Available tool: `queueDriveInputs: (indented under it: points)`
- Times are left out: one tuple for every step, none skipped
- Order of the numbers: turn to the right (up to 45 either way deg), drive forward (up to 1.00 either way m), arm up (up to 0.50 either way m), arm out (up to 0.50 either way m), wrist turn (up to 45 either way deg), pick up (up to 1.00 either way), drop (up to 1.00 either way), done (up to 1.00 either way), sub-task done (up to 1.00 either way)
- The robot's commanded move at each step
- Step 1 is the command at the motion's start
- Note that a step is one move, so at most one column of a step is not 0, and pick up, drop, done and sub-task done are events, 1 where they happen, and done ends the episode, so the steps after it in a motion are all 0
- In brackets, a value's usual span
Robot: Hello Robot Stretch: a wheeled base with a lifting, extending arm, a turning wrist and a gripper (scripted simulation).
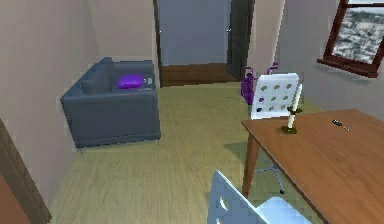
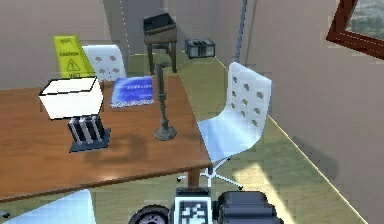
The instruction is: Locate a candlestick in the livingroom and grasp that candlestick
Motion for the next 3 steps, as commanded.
queueDriveInputs:
  points:
    - [0.0, 0.0, 0.0, 0.5, 0.0, 0.0, 0.0, 0.0, 0.0]
    - [0.0, 0.0, 0.0, 0.0, 45.0, 0.0, 0.0, 0.0, 0.0]
    - [0.0, 0.0, 0.0, 0.0, 45.0, 0.0, 0.0, 0.0, 0.0]
